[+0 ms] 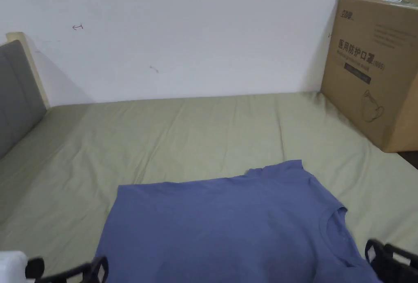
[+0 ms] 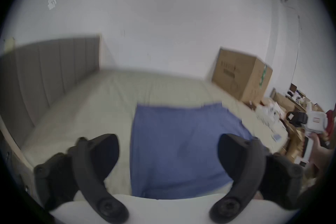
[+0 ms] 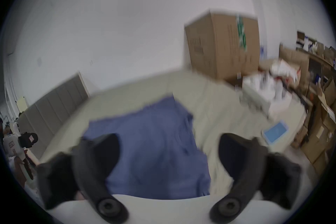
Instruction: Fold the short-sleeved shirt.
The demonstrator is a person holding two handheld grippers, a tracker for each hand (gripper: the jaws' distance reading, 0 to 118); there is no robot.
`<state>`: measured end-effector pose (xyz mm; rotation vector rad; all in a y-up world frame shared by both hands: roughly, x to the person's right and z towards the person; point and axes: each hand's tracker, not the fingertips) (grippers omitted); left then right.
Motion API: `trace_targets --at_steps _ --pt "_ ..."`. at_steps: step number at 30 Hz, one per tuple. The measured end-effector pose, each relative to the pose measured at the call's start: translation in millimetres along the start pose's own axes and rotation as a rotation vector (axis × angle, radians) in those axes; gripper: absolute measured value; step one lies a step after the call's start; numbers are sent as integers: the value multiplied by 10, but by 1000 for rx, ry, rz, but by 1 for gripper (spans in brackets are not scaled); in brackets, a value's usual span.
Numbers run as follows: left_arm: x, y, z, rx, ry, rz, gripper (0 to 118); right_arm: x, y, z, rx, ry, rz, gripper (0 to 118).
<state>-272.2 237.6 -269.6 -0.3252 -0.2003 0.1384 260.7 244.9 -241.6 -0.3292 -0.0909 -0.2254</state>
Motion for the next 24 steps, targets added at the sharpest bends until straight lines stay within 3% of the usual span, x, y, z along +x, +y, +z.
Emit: trace_targets --at_steps 1,2,3,4,5,6,9,11,12,14,16,17,18,19,20,21,24 --pt "90 61 84 112 28 -33 103 -102 52 116 105 11 -3 90" --pt "202 111 186 204 55 -53 72 -218 78 192 182 3 10 26" --pt "282 144 235 243 69 -56 36 -307 115 204 201 -29 25 0" --pt "364 204 287 274 81 -118 1 -370 155 221 223 -34 32 0" --pt "388 217 335 302 100 -124 0 -385 184 228 195 -10 13 0" --pt "374 246 371 318 67 -120 0 -384 237 199 167 44 -8 0" --pt "304 408 339 211 55 -107 0 -404 271 187 154 35 -7 0" --pt "51 561 57 -92 -1 -67 0 -397 256 187 141 29 20 0" --pt "-145 583 -143 -299 -101 1 0 -391 216 158 125 20 37 0" --pt "-405 433 -493 -716 -154 175 1 -373 136 83 47 17 54 0" --pt "-400 19 -553 -685 -115 27 1 -348 42 15 -23 23 33 0" --pt "-427 -144 -675 -729 -41 -25 10 -335 -1 -3 -48 28 20 0" --pt "-467 -285 -756 -775 -7 -42 40 -322 -42 -22 -68 29 11 0" --pt "-546 -343 -768 -790 19 -38 89 -315 -73 -36 -85 28 9 0" --pt "-618 -416 -792 -776 57 -26 118 -310 -105 -51 -98 23 8 0" --pt "-692 -500 -843 -773 47 -15 111 -309 -132 -70 -115 19 8 0" --pt "-772 -545 -881 -788 71 26 109 -380 -157 -100 -160 13 19 0"
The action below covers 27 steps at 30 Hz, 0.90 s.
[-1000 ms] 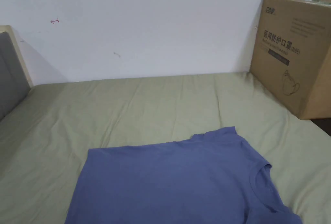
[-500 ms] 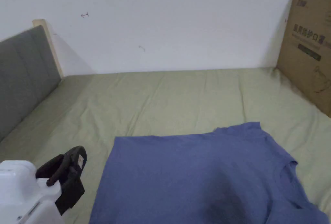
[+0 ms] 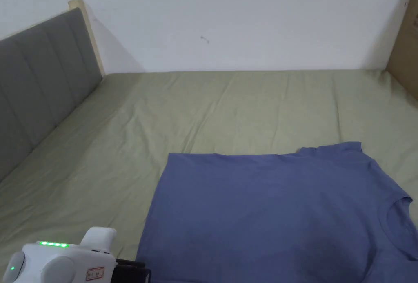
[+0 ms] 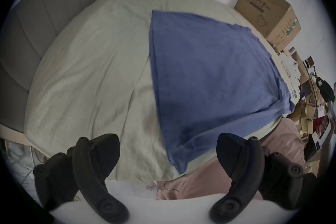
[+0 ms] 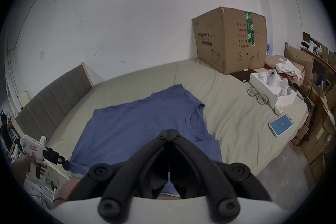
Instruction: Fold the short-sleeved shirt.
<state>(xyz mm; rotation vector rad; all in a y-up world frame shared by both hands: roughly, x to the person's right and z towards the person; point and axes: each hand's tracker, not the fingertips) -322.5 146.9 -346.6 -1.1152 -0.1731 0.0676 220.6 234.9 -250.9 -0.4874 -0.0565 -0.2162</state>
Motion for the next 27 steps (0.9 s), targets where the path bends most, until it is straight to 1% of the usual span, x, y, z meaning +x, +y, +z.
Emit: trace_targets --at_steps 1,2,3,4,5,6,7,8,10,12,13,14,15,17,18,19,21,22,24,25,26,27 --pt "-25 -57 -129 -31 4 -4 98 -16 -11 -21 -10 -4 2 0" --pt "-9 -71 -170 -59 -1 -32 80 -3 0 -52 -23 -5 -2 0" --pt "38 -101 -210 -96 -32 -68 69 -15 -4 -77 -33 -8 -5 0" --pt "70 -121 -231 -110 -49 -89 55 -22 -7 -88 -37 -9 -9 0" --pt "110 -142 -267 -128 -16 -139 4 -26 -10 -101 -43 -6 -15 0" --pt "156 -181 -261 -127 -26 -173 4 -2 -2 -120 -48 -3 -22 0" --pt "202 -192 -254 -96 -20 -177 4 8 0 -121 -49 1 -25 0" --pt "220 -201 -212 -54 8 -163 4 23 1 -119 -50 7 -27 0" --pt "171 -227 -74 75 -2 -111 4 115 18 -114 -61 33 -28 0" --pt "194 -295 77 193 -23 -84 4 240 24 -137 -86 31 -17 0" --pt "208 -327 150 244 -32 -85 4 322 10 -188 -135 11 7 0" --pt "255 -348 229 280 -31 -88 4 428 -11 -277 -212 13 24 2" --pt "284 -380 260 296 -24 -92 4 527 -52 -378 -309 15 29 26" --pt "407 -452 359 339 -7 -114 4 699 -197 -553 -452 -55 23 118" --pt "444 -478 371 335 -4 -113 4 896 -330 -717 -509 -64 27 116" --pt "478 -504 384 337 -1 -113 4 991 -369 -738 -454 -103 17 116" --pt "469 -502 373 333 14 -113 4 1078 -447 -901 -529 -148 -13 116" --pt "467 -508 364 330 17 -103 4 1193 -551 -969 -590 -172 -23 116" --pt "472 -525 332 309 -3 -63 4 1299 -653 -1104 -661 -149 -53 114" --pt "438 -528 309 300 1 -54 4 1319 -702 -1151 -693 -137 -65 108" --pt "429 -534 301 301 2 -48 4 1271 -732 -1130 -726 -137 -62 87" --pt "428 -539 298 297 0 -39 4 1250 -767 -1127 -757 -141 -49 73"
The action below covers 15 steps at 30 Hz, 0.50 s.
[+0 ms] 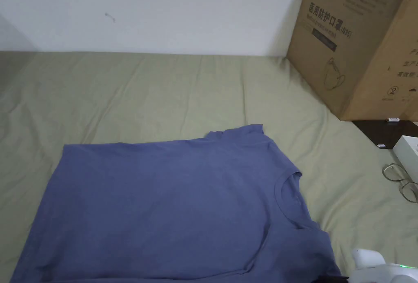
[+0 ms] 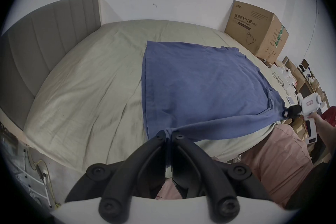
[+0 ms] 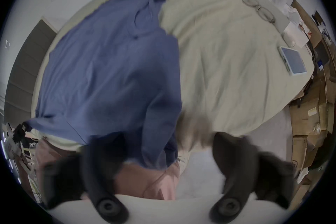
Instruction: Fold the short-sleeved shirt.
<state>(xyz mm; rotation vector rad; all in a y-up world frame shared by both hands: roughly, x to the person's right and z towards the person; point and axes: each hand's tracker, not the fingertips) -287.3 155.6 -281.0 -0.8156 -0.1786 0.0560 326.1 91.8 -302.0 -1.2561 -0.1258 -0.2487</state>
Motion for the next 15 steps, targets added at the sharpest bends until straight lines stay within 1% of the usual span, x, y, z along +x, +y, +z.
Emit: trace_targets --at_steps 1,2,3,4,5,6,7,8,9,11,12,14,15 --pt "2 -6 0 -2 0 5 4 -23 -42 0 13 -2 21 70" --pt "-22 -27 -7 -3 1 8 4 -68 -80 29 45 -80 77 58" --pt "-25 -37 -8 -7 -2 10 4 -97 -112 53 67 -34 119 39" --pt "-28 -44 -12 -18 -8 14 4 -109 -114 77 54 -22 108 11" --pt "-35 -50 -21 -30 -13 21 4 -106 -112 118 72 -14 99 6" --pt "-51 -68 -34 -42 -19 26 4 -122 -110 146 99 39 68 6" --pt "-48 -71 -33 -43 -18 23 4 -33 -94 240 115 128 27 6" --pt "-39 -67 -25 -43 -13 13 4 -14 -90 289 122 144 8 6" --pt "-27 -58 -16 -43 -14 9 4 -5 -90 335 133 145 5 6" --pt "-35 -35 45 -12 -14 15 4 -10 -127 446 197 144 -5 6" --pt "-37 -4 75 20 -15 32 4 14 -130 505 220 181 -25 6" --pt "-41 67 118 77 -18 63 4 84 -101 604 250 255 -109 6" --pt "-34 124 122 100 -26 72 4 99 -73 642 263 292 -171 5"
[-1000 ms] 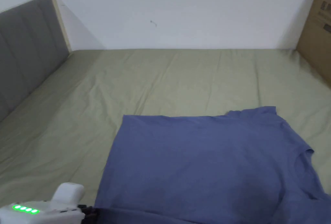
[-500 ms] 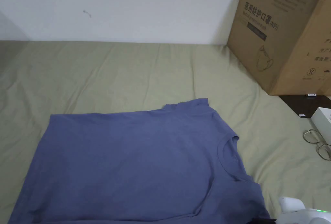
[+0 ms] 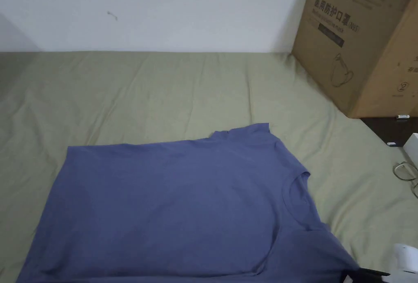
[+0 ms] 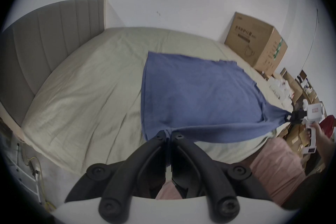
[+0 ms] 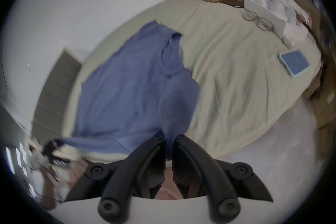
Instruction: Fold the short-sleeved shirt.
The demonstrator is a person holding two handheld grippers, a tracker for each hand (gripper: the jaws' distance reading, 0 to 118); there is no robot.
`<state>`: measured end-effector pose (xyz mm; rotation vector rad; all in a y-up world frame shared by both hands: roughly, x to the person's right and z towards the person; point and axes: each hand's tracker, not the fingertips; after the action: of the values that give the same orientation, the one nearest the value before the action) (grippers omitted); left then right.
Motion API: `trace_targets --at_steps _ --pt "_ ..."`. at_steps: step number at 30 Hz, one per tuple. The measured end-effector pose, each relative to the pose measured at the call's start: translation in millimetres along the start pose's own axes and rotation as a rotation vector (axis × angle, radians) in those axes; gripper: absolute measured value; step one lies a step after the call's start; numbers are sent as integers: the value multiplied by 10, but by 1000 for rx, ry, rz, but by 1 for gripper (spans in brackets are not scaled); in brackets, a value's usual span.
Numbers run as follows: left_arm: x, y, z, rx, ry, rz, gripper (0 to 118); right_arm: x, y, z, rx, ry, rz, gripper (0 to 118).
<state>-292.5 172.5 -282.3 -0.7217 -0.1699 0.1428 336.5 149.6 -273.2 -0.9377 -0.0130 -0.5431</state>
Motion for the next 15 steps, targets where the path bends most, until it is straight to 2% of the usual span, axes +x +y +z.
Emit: trace_targets --at_steps 2,4,7,8,10,12,14,15 --pt "6 161 -30 31 -21 14 4 19 115 72 47 63 -111 5" --pt "11 337 -129 63 -22 20 4 -26 273 101 77 108 -161 5" --pt "-10 675 -387 96 -13 56 4 -118 612 40 100 100 -185 5" --pt "-25 805 -531 89 5 67 4 -276 716 -19 98 89 -185 5" --pt "-85 1022 -843 53 59 61 4 -368 1004 -197 96 72 -198 5" --pt "-181 1205 -1333 -45 43 45 4 -401 1360 -572 5 19 -203 5" --pt "-271 1274 -1758 -110 60 22 4 -390 1636 -1050 -90 19 -215 5" --pt "-305 1265 -1966 -126 71 9 5 -404 1737 -1313 -128 -32 -193 6"
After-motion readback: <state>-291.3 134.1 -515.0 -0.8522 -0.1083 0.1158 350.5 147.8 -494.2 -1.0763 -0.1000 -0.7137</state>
